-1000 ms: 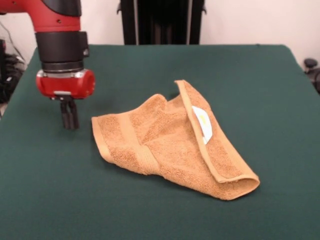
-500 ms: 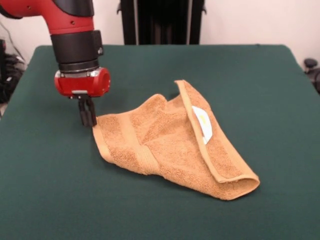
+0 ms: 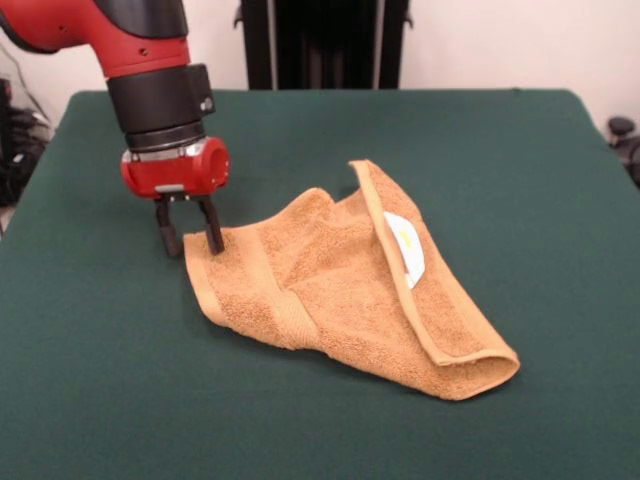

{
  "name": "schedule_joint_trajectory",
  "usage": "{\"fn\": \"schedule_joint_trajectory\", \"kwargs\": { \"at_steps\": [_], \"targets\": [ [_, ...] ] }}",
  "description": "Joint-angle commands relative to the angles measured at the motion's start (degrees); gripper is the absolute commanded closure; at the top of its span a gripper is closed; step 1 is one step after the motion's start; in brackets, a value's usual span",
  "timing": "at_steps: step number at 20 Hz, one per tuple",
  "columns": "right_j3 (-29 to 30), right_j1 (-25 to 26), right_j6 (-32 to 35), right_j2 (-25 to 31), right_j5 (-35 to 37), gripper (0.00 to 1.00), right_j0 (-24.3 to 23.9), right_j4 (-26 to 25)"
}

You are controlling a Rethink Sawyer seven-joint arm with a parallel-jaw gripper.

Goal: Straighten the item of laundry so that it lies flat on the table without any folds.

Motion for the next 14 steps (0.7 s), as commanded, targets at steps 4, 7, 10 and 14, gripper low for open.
{"fn": "schedule_joint_trajectory", "kwargs": {
  "at_steps": [4,7,10,14],
  "targets": [
    [3.5,8.4,2.0,16.1,4.1,0.0,-5.5,1.3],
    [3.8,10.6,1.5,18.7,5.7,0.0,-7.3,1.9],
    [4.4,12.4,1.1,20.9,7.7,0.0,-9.0,2.6],
    [5.1,12.9,1.0,22.0,9.1,0.0,-10.4,2.6]
  ]
}}
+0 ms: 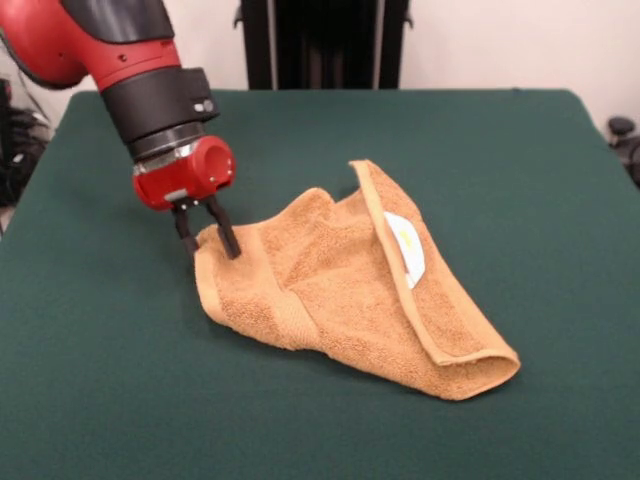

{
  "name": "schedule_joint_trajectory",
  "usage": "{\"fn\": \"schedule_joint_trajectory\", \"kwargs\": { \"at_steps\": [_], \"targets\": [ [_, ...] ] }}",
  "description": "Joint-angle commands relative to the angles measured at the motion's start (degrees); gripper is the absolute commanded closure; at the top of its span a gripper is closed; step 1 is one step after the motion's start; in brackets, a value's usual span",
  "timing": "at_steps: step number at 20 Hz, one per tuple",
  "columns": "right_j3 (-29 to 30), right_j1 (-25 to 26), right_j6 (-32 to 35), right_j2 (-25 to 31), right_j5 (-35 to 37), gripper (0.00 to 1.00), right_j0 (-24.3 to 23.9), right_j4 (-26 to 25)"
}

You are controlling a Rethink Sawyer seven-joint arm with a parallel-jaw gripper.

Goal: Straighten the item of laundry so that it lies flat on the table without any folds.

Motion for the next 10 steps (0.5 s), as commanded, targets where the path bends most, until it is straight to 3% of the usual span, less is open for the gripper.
{"fn": "schedule_joint_trajectory", "kwargs": {
  "at_steps": [1,10],
  "targets": [
    [3.4,3.9,1.0,9.1,9.2,0.0,0.9,2.5],
    [2.8,2.9,0.3,9.8,12.0,0.0,0.9,1.9]
  ]
}}
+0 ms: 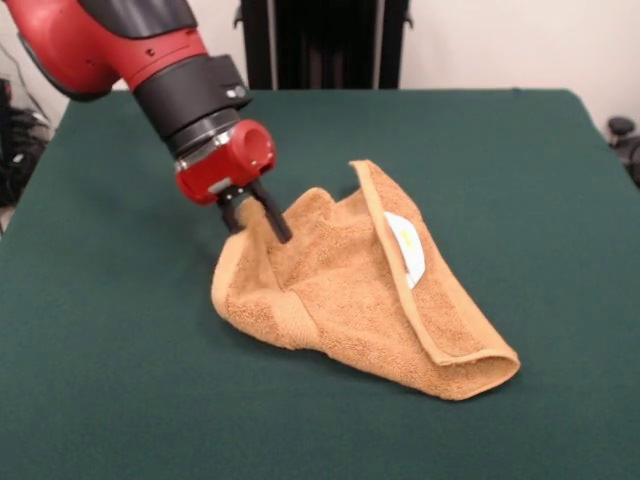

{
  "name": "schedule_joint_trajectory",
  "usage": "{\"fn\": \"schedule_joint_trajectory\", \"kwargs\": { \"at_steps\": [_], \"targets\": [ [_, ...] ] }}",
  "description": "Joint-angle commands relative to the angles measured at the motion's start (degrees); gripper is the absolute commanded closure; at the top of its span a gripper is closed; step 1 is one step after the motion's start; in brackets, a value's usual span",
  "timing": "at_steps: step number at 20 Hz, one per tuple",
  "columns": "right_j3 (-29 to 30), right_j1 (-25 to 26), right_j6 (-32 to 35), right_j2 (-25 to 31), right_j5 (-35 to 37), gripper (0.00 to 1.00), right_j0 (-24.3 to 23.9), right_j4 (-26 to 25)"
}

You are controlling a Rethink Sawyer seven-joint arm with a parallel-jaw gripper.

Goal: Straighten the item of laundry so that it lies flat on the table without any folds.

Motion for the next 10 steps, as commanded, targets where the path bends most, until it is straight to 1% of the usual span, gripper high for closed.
{"fn": "schedule_joint_trajectory", "kwargs": {
  "at_steps": [1,2,3,10],
  "targets": [
    [0.8,0.0,-0.1,4.6,9.4,0.0,2.5,2.1],
    [0.6,0.0,-0.3,4.5,10.7,0.0,2.6,2.5],
    [0.4,0.1,-0.1,4.5,11.1,1.0,2.6,2.3],
    [0.5,-1.5,2.0,2.8,12.7,1.0,3.6,3.1]
  ]
}}
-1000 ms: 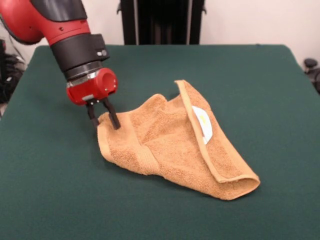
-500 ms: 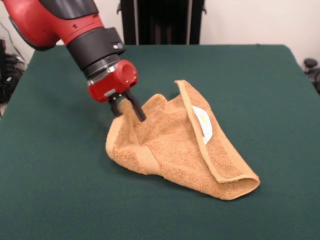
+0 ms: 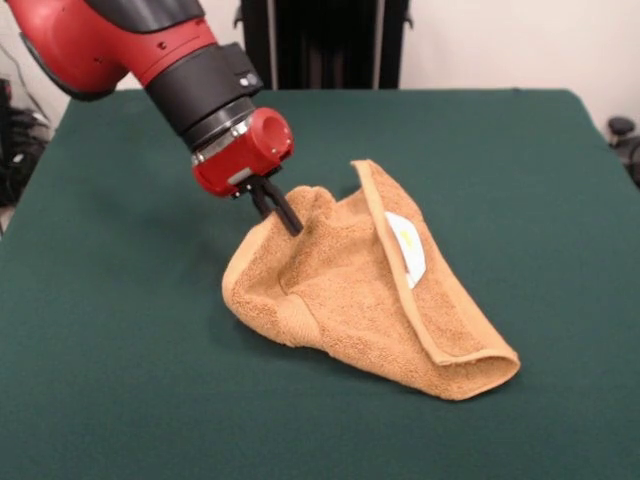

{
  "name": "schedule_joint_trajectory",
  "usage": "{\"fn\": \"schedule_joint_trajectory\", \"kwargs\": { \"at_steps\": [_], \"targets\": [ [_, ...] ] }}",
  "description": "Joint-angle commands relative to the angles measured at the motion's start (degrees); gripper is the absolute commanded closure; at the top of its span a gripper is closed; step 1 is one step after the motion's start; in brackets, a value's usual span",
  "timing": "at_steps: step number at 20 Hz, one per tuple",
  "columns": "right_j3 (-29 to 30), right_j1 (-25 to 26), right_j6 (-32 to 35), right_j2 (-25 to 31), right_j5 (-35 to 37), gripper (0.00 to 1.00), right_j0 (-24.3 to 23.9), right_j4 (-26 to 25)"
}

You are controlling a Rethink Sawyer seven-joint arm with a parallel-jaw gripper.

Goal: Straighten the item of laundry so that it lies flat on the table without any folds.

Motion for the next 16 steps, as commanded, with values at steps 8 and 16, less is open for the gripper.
{"fn": "schedule_joint_trajectory", "kwargs": {
  "at_steps": [8,16],
  "targets": [
    [0.2,-2.4,4.2,2.1,1.9,1.0,3.5,1.8],
    [12.2,-15.4,6.7,-2.9,5.6,1.0,1.0,1.1]
  ]
}}
